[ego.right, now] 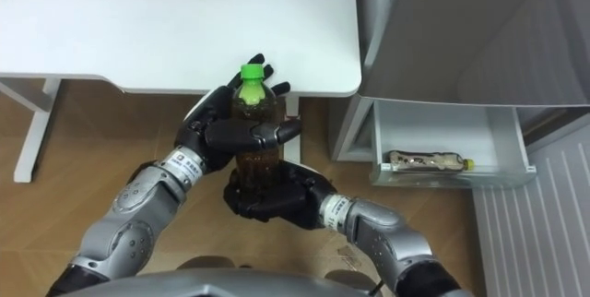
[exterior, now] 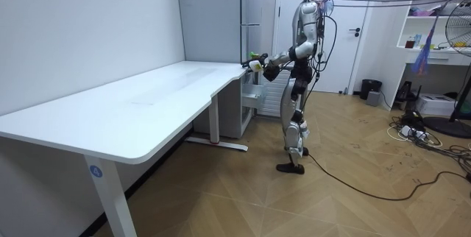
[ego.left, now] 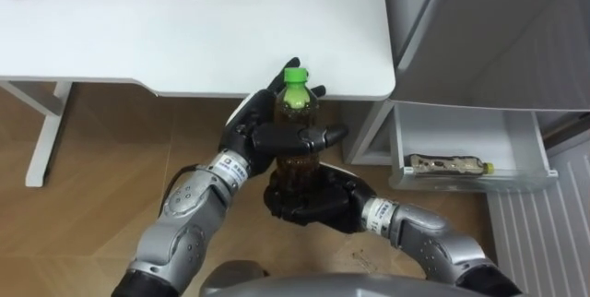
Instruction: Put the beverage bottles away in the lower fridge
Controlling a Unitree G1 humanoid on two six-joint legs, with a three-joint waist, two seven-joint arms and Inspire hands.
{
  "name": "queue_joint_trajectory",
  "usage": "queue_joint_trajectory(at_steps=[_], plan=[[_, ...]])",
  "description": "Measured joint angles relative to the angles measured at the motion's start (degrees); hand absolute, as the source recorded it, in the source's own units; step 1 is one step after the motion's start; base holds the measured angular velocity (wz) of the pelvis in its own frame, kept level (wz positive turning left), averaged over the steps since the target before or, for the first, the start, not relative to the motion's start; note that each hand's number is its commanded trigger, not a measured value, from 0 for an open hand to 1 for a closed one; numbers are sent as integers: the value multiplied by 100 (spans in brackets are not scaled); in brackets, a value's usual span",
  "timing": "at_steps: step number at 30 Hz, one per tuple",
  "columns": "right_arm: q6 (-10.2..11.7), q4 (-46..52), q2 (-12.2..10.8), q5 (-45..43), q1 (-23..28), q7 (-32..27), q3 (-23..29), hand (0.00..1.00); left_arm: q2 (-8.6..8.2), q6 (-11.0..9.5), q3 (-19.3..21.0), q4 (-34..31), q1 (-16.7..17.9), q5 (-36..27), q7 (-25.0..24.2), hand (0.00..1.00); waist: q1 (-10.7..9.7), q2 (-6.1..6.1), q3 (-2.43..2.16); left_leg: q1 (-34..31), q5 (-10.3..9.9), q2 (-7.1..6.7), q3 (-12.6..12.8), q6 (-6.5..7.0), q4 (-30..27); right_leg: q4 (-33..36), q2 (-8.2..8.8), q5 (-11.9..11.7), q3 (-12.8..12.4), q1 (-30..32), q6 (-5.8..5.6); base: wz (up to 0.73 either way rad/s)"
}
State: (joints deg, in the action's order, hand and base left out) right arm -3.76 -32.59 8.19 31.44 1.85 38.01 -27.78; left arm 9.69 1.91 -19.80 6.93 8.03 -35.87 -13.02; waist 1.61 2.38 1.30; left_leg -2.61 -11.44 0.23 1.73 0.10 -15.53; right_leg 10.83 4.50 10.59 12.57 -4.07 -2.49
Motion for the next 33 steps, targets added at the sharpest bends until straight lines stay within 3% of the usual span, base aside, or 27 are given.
queue_joint_trajectory(at_steps=[9, 21, 27, 33], plan=[[-4, 0, -12, -1, 3, -40, 0, 100, 0, 0, 52, 0, 0, 0, 0, 0, 5, -17, 8, -1, -1, 1, 2, 0, -12, -2, 0, 0, 2, -5, 0, 0], [-9, -14, 183, -50, 128, -64, 297, 100, -75, 54, 151, -46, -16, -67, 24, 0, 35, -184, 22, 21, 0, 14, 11, -2, -5, -12, -9, -1, 4, -13, 2, -1], [-8, -14, 193, -53, 233, -54, 458, 100, 44, 71, 166, -89, -16, -86, 35, 0, 36, -181, 23, 42, 1, 26, 57, -2, -4, -12, -11, -5, -29, -11, 9, -5], [-8, -14, 259, -52, 436, -47, 482, 100, 329, 307, 168, -395, -15, -85, 57, 0, 44, -162, 35, 40, 0, 38, 58, -4, -1, -13, -28, -9, -84, 16, 14, -3]])
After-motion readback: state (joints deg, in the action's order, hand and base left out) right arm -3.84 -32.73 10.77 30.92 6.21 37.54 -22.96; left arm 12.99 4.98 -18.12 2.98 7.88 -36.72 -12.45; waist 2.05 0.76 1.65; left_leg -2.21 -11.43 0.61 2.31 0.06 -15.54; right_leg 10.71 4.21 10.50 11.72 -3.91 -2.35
